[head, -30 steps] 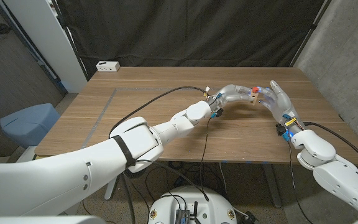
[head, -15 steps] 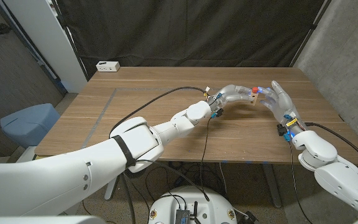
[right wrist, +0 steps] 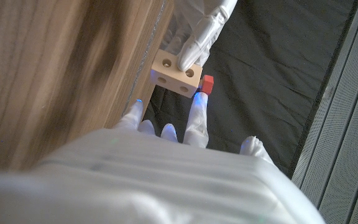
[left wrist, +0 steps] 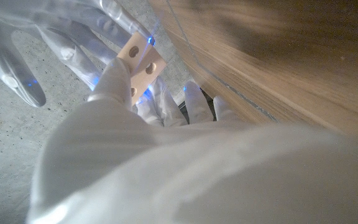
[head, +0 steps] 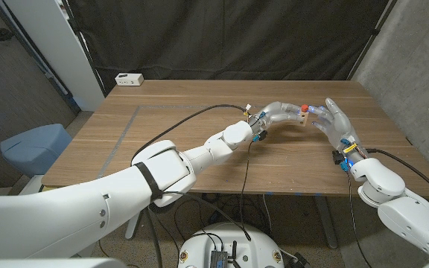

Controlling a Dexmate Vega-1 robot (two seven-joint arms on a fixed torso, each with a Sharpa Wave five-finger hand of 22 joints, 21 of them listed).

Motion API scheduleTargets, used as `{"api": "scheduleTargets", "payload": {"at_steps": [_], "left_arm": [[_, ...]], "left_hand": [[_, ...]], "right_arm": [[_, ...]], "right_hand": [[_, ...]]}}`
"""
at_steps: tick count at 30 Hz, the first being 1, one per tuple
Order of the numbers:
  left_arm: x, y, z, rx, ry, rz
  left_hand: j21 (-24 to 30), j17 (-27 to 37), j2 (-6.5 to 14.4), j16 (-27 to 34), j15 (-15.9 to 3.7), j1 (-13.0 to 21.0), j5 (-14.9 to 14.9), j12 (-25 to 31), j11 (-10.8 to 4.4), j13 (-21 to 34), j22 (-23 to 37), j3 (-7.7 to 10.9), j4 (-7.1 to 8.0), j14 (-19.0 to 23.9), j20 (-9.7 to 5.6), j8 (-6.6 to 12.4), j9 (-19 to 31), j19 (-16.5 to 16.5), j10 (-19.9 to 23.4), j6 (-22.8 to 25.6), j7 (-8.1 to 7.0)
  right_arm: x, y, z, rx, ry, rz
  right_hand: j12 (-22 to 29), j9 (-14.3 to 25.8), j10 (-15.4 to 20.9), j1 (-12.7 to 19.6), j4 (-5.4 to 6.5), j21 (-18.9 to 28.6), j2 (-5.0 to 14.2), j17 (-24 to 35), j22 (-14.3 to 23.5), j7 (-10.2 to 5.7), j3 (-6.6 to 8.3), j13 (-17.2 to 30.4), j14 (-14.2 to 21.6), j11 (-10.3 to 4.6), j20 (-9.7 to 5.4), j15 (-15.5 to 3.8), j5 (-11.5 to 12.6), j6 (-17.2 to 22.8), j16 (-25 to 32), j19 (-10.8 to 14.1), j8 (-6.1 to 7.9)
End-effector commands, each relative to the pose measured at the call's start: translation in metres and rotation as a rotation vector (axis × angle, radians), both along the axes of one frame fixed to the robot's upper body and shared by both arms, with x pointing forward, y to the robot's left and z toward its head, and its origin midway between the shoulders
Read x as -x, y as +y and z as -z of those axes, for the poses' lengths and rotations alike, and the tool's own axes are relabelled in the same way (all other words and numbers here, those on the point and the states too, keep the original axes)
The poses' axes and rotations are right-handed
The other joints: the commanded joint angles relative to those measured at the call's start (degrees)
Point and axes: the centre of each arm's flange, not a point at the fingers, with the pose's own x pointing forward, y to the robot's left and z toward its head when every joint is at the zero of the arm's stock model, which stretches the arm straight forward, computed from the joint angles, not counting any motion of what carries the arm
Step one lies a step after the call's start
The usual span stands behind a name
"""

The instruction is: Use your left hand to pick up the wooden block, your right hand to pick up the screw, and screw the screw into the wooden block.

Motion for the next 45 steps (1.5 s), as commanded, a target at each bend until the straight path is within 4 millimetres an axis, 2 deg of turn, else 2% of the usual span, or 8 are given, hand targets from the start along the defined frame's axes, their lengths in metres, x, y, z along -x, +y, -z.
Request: {"api": "scheduleTargets", "payload": {"at_steps": [1,30,41,43,44,45], "left_arm": [[-0.002,0.000,0.001,-0.003,0.013,-0.005],[-0.002,0.000,-0.001,-0.007,0.010,-0.006],[-0.001,0.000,-0.001,-0.006,0.002,-0.001],[-0.001,0.000,-0.001,-0.006,0.000,0.000],[0.000,0.000,-0.001,-0.005,-0.001,0.000],[0.000,0.000,-0.001,-0.004,-0.001,0.000]], "left_hand": [[0.06,0.14,1.62,-0.06,-3.28,0.12,0.25,0.86,-0.22,8.03,0.16,1.93,1.70,0.72,-0.41,0.59,0.14,0.06,0.78,5.71,1.78],[0.12,0.17,1.76,-0.07,-3.15,0.15,0.32,0.92,-0.17,8.09,0.15,2.07,1.72,0.68,-0.47,0.61,0.14,0.25,0.80,5.79,1.94],[0.10,0.17,1.75,-0.08,-3.25,0.21,0.34,0.90,-0.21,8.04,0.15,2.11,1.67,0.65,-0.39,0.63,0.14,0.22,0.79,5.85,1.93],[0.11,0.15,1.70,-0.10,-3.28,0.21,0.35,0.91,-0.21,8.04,0.15,2.11,1.65,0.65,-0.47,0.64,0.14,0.25,0.81,5.89,1.84],[0.10,0.16,1.74,-0.10,-3.26,0.20,0.35,0.94,-0.20,8.05,0.15,2.13,1.67,0.64,-0.43,0.62,0.14,0.21,0.88,5.82,1.90],[0.10,0.16,1.72,-0.10,-3.22,0.20,0.35,0.95,-0.17,8.05,0.15,2.12,1.67,0.64,-0.44,0.62,0.14,0.22,0.90,5.84,1.91]], "right_arm": [[0.004,0.000,0.002,0.004,0.004,0.002],[0.011,0.000,0.004,0.021,0.001,-0.012],[0.015,-0.005,0.001,0.008,-0.012,0.039],[0.014,-0.005,0.000,0.009,-0.013,0.037],[0.013,-0.005,0.000,0.009,-0.014,0.036],[0.012,-0.005,-0.001,0.008,-0.015,0.035]], "right_hand": [[0.49,0.20,0.26,0.02,0.16,0.56,0.62,0.08,0.16,0.10,0.52,0.11,0.38,-0.14,0.09,0.26,0.26,0.94,0.52,0.37,0.33],[0.48,0.20,1.89,0.21,0.13,0.42,0.71,0.00,0.16,0.39,0.72,0.11,1.11,-0.50,-0.07,-0.01,0.44,3.09,0.44,0.80,0.26],[0.48,0.21,2.63,0.30,0.10,0.39,0.69,-0.03,0.16,0.47,0.79,0.11,1.62,0.20,-0.09,-0.03,0.50,3.06,0.48,0.98,-0.12],[0.37,0.22,2.54,0.33,0.08,0.39,0.67,-0.04,0.16,0.54,0.80,0.12,1.67,0.68,-0.08,-0.03,0.51,2.54,0.45,1.08,-0.42],[0.30,0.23,2.52,0.38,0.05,0.49,0.66,-0.05,0.16,0.44,0.83,0.13,1.71,0.76,-0.63,-0.03,0.53,2.12,0.42,1.40,-0.67],[0.15,0.24,2.50,0.47,-0.01,0.73,0.63,-0.06,0.15,0.61,0.88,0.14,1.91,0.85,-2.11,-0.01,0.56,1.58,0.40,2.30,-1.04]]}}
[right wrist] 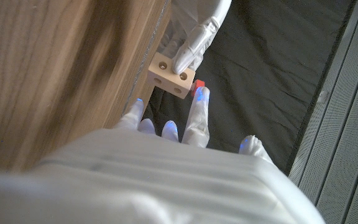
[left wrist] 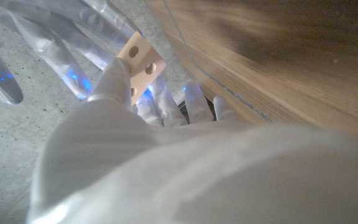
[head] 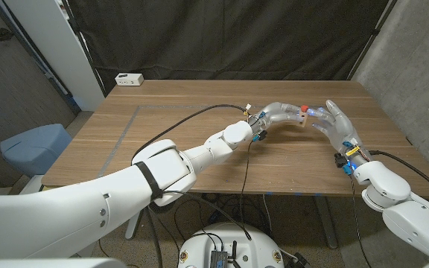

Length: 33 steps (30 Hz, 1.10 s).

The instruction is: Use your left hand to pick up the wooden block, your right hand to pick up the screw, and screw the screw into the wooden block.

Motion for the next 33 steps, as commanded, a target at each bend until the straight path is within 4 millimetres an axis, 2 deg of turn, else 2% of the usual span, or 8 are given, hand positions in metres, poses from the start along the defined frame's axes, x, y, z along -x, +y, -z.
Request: {"api": "scheduleTargets", "payload": {"at_steps": [1,4,7,10,19,25,33], "left_arm": [[0.002,0.000,-0.001,0.003,-0.012,0.006],[0.002,0.000,0.000,0.004,-0.017,0.008],[0.003,0.000,0.000,0.005,-0.018,0.011],[0.003,0.000,0.000,0.006,-0.020,0.011],[0.004,-0.001,0.000,0.004,-0.025,0.015],[0.005,-0.001,0.000,0.002,-0.025,0.018],[0.005,-0.002,0.002,0.000,-0.025,0.020]], "left_hand": [[0.11,0.14,1.72,-0.10,-3.24,0.23,0.36,0.94,-0.31,8.10,0.15,2.14,1.64,0.66,-0.49,0.65,0.14,0.24,0.59,5.87,1.87],[0.10,0.14,1.68,-0.09,-3.24,0.23,0.36,0.93,-0.32,8.10,0.15,2.14,1.62,0.70,-0.44,0.65,0.14,0.23,0.56,5.88,1.89],[0.10,0.13,1.67,-0.09,-3.17,0.24,0.36,0.91,-0.34,8.11,0.15,2.16,1.62,0.69,-0.44,0.63,0.14,0.22,0.49,5.84,1.89],[0.10,0.19,1.74,-0.06,-3.14,0.20,0.35,0.91,-0.33,8.12,0.15,2.13,1.67,0.67,-0.44,0.62,0.14,0.24,0.47,5.81,1.89],[0.09,0.19,1.72,-0.04,-3.16,0.18,0.36,0.91,-0.31,8.08,0.15,2.13,1.68,0.71,-0.46,0.61,0.15,0.22,0.54,5.79,1.91],[0.10,0.19,1.73,-0.05,-3.18,0.19,0.37,0.90,-0.33,8.08,0.15,2.15,1.68,0.70,-0.48,0.60,0.15,0.23,0.50,5.76,1.92],[0.09,0.17,1.72,-0.06,-3.14,0.19,0.39,0.88,-0.30,8.07,0.15,2.19,1.66,0.72,-0.38,0.61,0.15,0.23,0.47,5.79,2.01]], "right_arm": [[-0.001,-0.003,-0.003,-0.004,-0.006,0.022],[-0.003,-0.003,-0.004,-0.001,-0.004,0.021],[-0.004,-0.003,-0.004,0.001,0.000,0.021],[-0.006,-0.003,-0.005,0.003,0.002,0.016],[-0.011,-0.004,-0.007,0.010,0.002,0.011],[-0.013,-0.005,-0.009,0.017,0.001,0.004],[-0.016,-0.006,-0.013,0.031,-0.002,-0.008]], "right_hand": [[0.09,0.18,0.00,0.21,-0.03,0.83,0.32,-0.08,0.14,0.26,0.43,0.14,0.69,0.48,-2.48,0.30,0.36,-1.48,0.07,1.97,-0.98],[-0.19,0.20,-0.46,0.29,-0.11,0.76,0.22,-0.08,0.12,0.19,0.45,0.15,0.84,0.58,-3.85,0.31,0.39,-2.65,0.00,2.26,-1.52],[-0.53,0.21,-1.30,0.30,-0.14,0.43,0.13,-0.04,0.11,-0.21,0.44,0.16,0.54,0.83,-4.12,0.39,0.39,-4.02,-0.20,1.73,-2.01],[-0.76,0.24,-2.15,0.26,-0.15,0.02,0.02,0.01,0.12,-0.57,0.40,0.18,-0.11,1.27,-3.22,0.67,0.39,-6.39,-0.51,0.81,-2.62],[-1.10,0.29,-4.10,-0.12,0.03,-0.52,-0.19,0.18,0.15,-1.01,0.21,0.20,-1.81,1.25,-1.29,1.21,0.36,-8.93,-1.02,-1.20,-2.72],[-1.17,0.31,-5.04,-0.36,0.15,-0.61,-0.32,0.25,0.16,-1.21,0.07,0.21,-2.63,1.54,-0.76,1.45,0.34,-10.12,-1.18,-2.04,-2.71],[-1.27,0.33,-6.78,-0.68,0.31,-0.60,-0.49,0.33,0.17,-2.37,-0.11,0.22,-3.66,2.05,-0.20,1.60,0.33,-13.07,-1.25,-3.11,-2.93]]}}
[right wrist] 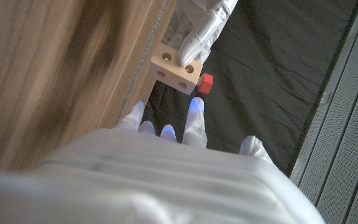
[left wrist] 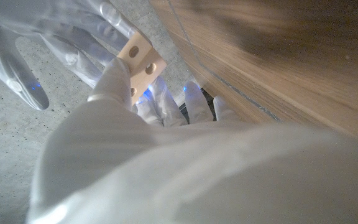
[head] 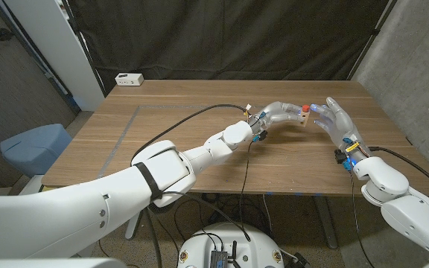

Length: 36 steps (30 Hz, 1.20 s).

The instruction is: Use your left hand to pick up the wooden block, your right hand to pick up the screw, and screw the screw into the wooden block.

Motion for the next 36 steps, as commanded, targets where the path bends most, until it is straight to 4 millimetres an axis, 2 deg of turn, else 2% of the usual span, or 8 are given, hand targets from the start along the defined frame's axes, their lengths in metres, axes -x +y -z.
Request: {"api": "scheduleTargets", "payload": {"at_steps": [1,3,17,36], "left_arm": [[0.001,-0.001,0.002,-0.002,-0.001,0.006],[0.001,-0.001,0.002,-0.003,-0.002,0.006],[0.002,-0.001,0.002,-0.001,-0.004,0.007],[-0.002,-0.001,0.001,-0.012,0.018,-0.007]], "left_hand": [[0.10,0.19,1.72,-0.06,-3.18,0.17,0.15,0.87,-0.21,8.07,0.15,2.18,1.68,0.71,-0.43,0.62,0.15,0.24,0.54,5.83,1.96],[0.10,0.18,1.70,-0.06,-3.22,0.26,0.17,0.88,-0.23,8.08,0.15,2.21,1.61,0.72,-0.41,0.61,0.15,0.24,0.55,5.82,1.90],[0.10,0.20,1.67,-0.06,-3.26,0.12,0.17,0.94,-0.20,8.08,0.15,2.17,1.69,0.71,-0.42,0.61,0.15,0.25,0.67,5.82,1.88],[0.09,0.20,1.70,-0.05,-3.16,0.16,0.17,0.92,-0.09,8.03,0.15,2.19,1.68,0.71,-0.40,0.60,0.15,0.23,0.64,5.82,1.95]], "right_arm": [[-0.005,-0.001,-0.005,0.018,-0.002,-0.018],[-0.006,0.000,-0.007,0.022,-0.002,-0.024],[-0.014,0.004,-0.015,0.055,0.003,-0.056],[-0.015,0.006,-0.020,0.067,0.005,-0.055]], "right_hand": [[-0.38,0.18,-1.21,-0.36,0.33,-0.32,-0.17,0.19,0.17,-0.40,-0.13,0.10,-1.10,0.46,0.48,0.15,0.33,-1.27,-0.16,-0.69,-0.03],[-0.42,0.18,-1.75,-0.45,0.37,-0.28,-0.22,0.21,0.17,-0.51,-0.18,0.10,-1.34,1.03,0.56,0.20,0.34,-1.70,-0.16,-0.89,0.05],[-0.29,0.19,-2.96,-0.92,0.63,-0.28,-0.46,0.29,0.18,-0.64,-0.48,0.11,-2.39,1.47,2.34,0.59,0.36,-2.87,-0.19,-1.85,0.35],[0.39,0.22,-2.34,-1.24,0.92,0.17,-0.47,0.28,0.18,0.57,-0.67,0.11,-2.29,1.35,2.39,0.47,0.53,0.86,0.24,-1.61,1.97]]}}
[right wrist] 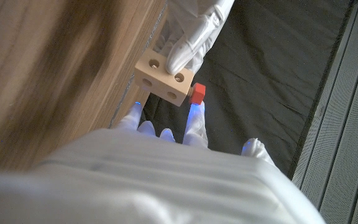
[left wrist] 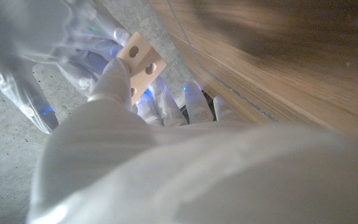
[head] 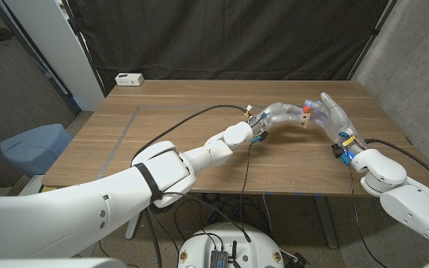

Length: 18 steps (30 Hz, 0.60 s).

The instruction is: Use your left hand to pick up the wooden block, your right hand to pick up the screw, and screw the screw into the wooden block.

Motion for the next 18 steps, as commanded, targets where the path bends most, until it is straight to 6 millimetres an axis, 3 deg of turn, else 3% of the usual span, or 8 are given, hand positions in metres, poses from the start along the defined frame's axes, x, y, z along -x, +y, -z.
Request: {"api": "scheduleTargets", "payload": {"at_steps": [1,18], "left_arm": [[-0.0027,0.0004,-0.0014,-0.005,0.013,-0.010],[-0.0035,0.0010,-0.0004,-0.007,0.018,-0.012]], "left_hand": [[0.09,0.08,1.66,-0.04,-3.16,0.14,0.41,0.91,-0.11,8.04,0.15,2.17,1.68,0.73,-0.41,0.61,0.15,0.24,0.64,5.86,1.89],[0.08,0.08,1.66,-0.06,-3.14,0.07,0.41,0.95,-0.25,8.04,0.15,2.16,1.71,0.67,-0.37,0.62,0.15,0.23,0.69,5.90,1.87]], "right_arm": [[-0.0017,0.0024,-0.0039,0.010,0.001,-0.003],[-0.0012,0.0029,-0.0014,0.004,0.011,0.003]], "right_hand": [[0.36,0.24,0.15,-0.50,0.20,0.18,0.27,0.29,0.18,0.17,0.06,0.12,-1.93,-0.26,0.30,0.12,0.33,1.08,0.28,0.21,0.67],[0.53,0.35,0.56,-0.43,0.24,0.39,0.36,0.22,0.17,0.71,0.07,0.12,-1.53,-0.22,0.06,0.06,0.48,3.27,0.50,0.67,1.32]]}}
